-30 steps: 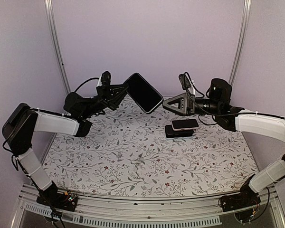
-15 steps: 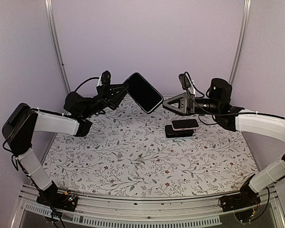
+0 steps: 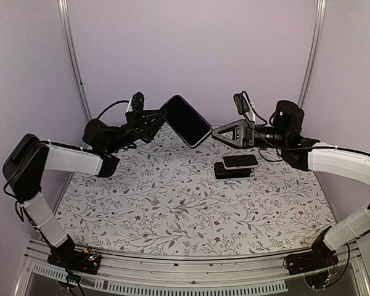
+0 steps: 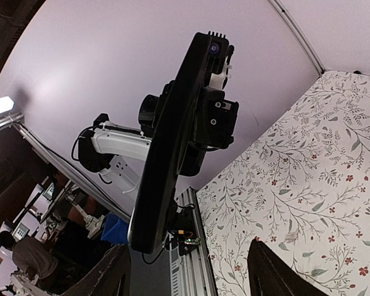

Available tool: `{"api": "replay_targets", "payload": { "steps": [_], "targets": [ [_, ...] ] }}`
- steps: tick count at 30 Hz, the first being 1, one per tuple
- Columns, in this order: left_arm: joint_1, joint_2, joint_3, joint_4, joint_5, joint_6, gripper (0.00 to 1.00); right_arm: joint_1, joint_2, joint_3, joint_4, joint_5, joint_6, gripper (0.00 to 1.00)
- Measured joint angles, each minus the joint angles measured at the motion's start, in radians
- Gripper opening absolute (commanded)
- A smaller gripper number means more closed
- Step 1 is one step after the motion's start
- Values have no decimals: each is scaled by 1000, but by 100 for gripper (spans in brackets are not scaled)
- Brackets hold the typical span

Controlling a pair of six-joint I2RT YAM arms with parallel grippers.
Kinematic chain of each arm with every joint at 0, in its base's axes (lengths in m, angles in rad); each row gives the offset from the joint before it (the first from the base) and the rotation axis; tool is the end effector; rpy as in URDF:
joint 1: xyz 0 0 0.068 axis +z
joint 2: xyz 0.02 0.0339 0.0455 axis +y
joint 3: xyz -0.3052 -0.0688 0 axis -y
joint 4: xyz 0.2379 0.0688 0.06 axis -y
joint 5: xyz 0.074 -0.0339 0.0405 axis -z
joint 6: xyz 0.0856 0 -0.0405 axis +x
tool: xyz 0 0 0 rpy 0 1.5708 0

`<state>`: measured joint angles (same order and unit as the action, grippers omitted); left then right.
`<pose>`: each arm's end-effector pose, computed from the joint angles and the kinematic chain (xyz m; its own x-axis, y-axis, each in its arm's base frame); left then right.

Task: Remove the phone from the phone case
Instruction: Remove the bottom right corner of the phone case from the phone.

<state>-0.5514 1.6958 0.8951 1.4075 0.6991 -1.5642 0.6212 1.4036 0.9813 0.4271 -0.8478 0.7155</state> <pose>0.2960 -0.2467 0.3669 -0.8481 -0.3770 -0.3724 0.4913 -0.2963 -0.8190 0.2403 0.2509 0.3723 -0.6496 0.0688 -0.7571 -0.7534 0.0749 0.6533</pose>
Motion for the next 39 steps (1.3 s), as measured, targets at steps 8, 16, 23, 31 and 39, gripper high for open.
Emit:
{"api": "replay_targets", "payload": {
  "steps": [8,16,23,31,39],
  "targets": [
    [0,0,0,0,5,-1,0,8,-6,0,4,0,0,59],
    [0,0,0,0,8,-4,0,9,-6,0,9,0,6,52],
    [4,0,2,1,11,-3,0,9,16,2,15,-2,23,51],
    [14,0,2,2,11,5,0,-3,50,9,-1,-2,38,50],
    [18,5,2,11,11,9,0,-13,76,11,-1,-19,60,50]
  ]
}}
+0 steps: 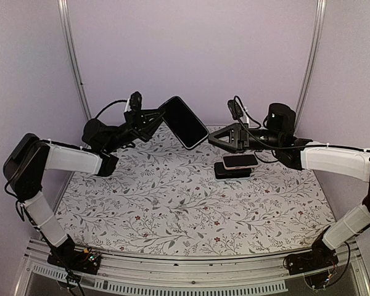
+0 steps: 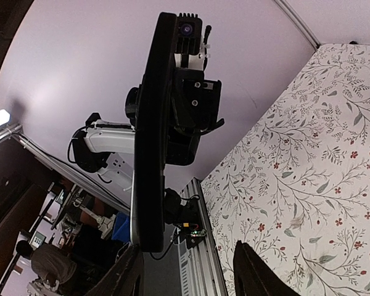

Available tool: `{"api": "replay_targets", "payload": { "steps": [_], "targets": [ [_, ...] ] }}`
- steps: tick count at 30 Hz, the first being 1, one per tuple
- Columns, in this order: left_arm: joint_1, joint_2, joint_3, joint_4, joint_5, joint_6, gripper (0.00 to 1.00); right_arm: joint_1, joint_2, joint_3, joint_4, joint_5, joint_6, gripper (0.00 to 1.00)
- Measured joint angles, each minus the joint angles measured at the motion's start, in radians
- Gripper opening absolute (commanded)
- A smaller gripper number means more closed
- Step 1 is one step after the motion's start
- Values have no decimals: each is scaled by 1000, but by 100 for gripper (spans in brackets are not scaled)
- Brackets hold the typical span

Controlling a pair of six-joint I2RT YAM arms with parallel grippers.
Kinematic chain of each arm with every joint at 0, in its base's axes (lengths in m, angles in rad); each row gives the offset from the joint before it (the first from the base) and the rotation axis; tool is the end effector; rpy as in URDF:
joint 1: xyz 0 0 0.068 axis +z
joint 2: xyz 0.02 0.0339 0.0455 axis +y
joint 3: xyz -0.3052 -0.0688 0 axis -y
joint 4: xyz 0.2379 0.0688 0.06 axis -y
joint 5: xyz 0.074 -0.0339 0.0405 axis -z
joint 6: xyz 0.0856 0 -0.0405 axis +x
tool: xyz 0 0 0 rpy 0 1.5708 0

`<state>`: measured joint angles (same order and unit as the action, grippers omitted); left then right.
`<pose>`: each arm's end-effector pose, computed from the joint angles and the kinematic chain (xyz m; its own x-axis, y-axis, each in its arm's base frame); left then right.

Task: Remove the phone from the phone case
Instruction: Remove the bottom right corner of the phone case from the phone.

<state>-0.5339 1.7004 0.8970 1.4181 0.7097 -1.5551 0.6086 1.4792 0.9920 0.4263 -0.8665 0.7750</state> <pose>0.2998 -0.2421 0.3667 -0.8364 -0.3866 -0.3886 0.5096 -0.2875 -0.8109 0.2577 0.2591 0.3512 -0.7314 0.0426 -0.6806 -0.6754 0.0932 0.7316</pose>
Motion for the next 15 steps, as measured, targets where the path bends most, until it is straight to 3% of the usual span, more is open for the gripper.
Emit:
{"api": "replay_targets", "payload": {
  "steps": [15],
  "targets": [
    [-12,5,4,38,11,-17,0,-5,33,0,-56,24,11,50]
  ]
}}
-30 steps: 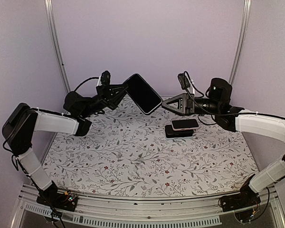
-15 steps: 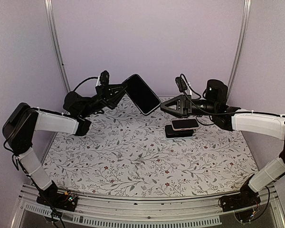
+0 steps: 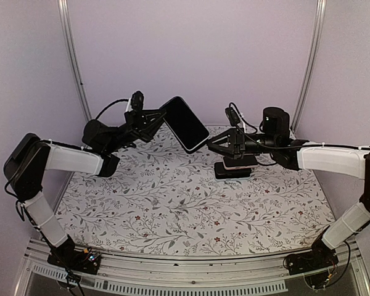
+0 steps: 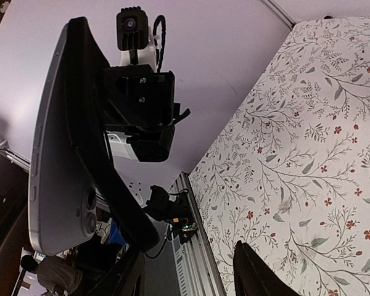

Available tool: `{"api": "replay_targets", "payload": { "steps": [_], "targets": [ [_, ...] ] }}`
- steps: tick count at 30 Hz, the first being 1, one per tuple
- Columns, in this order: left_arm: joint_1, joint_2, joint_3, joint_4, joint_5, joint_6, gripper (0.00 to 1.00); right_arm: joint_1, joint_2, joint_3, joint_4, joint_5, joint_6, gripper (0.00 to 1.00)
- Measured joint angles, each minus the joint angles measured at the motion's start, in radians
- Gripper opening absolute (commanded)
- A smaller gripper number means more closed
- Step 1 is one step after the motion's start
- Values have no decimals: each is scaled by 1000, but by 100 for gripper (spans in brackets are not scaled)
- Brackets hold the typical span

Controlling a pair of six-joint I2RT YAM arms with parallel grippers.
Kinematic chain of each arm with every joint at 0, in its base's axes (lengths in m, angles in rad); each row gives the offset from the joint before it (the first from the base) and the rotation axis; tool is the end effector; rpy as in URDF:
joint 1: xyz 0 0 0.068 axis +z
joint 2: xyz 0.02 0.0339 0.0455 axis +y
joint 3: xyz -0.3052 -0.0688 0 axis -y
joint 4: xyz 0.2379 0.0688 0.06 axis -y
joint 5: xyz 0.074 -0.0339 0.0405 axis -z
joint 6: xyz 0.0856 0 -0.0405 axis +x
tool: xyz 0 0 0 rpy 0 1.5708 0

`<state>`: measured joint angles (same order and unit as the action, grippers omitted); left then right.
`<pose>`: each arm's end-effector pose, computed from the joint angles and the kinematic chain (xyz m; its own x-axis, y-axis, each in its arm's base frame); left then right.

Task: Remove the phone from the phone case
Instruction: Remove the bottom right corner of the phone case from the phone, then remove the phone case from the phone.

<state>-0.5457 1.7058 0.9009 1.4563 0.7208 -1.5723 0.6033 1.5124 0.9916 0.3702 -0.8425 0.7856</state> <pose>0.2948 -0.2451 0.3699 -0.8393 -0.3693 -0.3990 0.5170 -0.3152 -0.7958 0.2667 0.2613 0.3322 -0.7842 0.0314 -0.6198 -0.6092 0.1517 0.7784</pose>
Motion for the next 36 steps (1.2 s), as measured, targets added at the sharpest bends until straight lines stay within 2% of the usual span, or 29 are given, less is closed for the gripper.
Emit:
{"api": "replay_targets", "payload": {
  "steps": [11,24,34,36],
  "targets": [
    [-37,0,15,-3,40,2,0,17,17,-2,-77,28,-27,53],
    [-56,56,-1,-53,48,56,0,35,16,39,-31,-6,-37,55],
    [-76,85,-5,-85,65,79,0,38,72,85,12,-13,-3,44],
    [-76,92,-4,-85,65,79,0,38,77,86,12,-13,2,39]
  ]
}}
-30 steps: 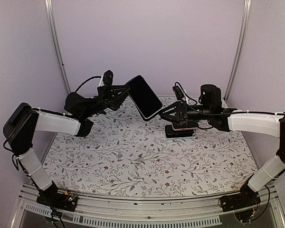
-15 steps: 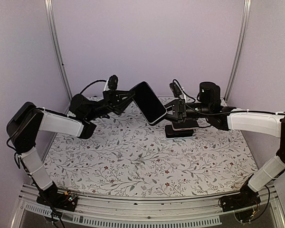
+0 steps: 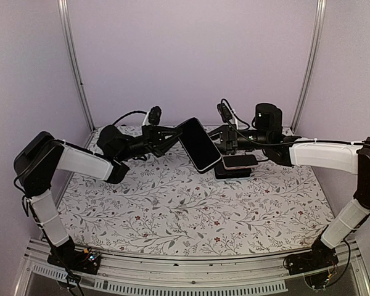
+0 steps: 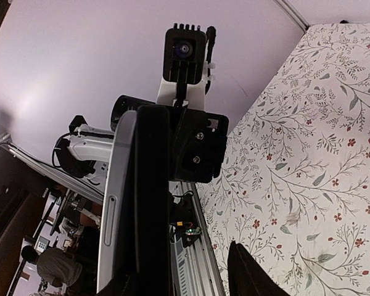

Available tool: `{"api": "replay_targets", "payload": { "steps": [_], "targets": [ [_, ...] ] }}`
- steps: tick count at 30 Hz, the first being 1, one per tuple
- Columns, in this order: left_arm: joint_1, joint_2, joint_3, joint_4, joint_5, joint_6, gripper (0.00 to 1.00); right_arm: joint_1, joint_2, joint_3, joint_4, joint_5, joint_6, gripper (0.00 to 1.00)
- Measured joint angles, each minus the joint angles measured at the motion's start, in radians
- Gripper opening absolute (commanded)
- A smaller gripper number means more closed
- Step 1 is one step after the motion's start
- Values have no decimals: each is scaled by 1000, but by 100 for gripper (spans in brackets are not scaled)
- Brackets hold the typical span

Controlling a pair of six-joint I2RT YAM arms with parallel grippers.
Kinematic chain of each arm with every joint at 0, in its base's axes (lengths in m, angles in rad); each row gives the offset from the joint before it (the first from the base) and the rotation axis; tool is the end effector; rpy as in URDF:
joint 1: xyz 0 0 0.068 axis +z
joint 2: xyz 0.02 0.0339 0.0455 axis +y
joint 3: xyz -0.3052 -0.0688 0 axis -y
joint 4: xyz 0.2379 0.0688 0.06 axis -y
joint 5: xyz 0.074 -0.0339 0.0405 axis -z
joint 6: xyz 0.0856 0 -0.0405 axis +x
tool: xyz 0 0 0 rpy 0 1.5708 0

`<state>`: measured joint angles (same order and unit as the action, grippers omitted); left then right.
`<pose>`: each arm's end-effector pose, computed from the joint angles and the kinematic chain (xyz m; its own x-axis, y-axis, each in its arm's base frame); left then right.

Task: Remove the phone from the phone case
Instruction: Remove the phone case from the phone.

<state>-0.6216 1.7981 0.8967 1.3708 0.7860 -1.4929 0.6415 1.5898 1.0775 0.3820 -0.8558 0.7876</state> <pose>0.2927 -0.2841 0.3224 -0.8931 -0.2269 -0.3885 0.4386 -0.2465 -0.8642 0.2751 0.2861 0.3374 -0.7766 -0.0001 -0.6300 -0.6263 0.1096 0.7719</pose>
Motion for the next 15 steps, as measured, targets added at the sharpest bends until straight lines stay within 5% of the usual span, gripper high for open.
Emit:
{"api": "replay_targets", "payload": {
  "steps": [9,15],
  "targets": [
    [20,9,9,-108,7,56,2,0,25,22,-30,35,2,10],
    [69,43,61,-320,29,157,10,-2,120,62,-74,127,-32,0]
  ]
}}
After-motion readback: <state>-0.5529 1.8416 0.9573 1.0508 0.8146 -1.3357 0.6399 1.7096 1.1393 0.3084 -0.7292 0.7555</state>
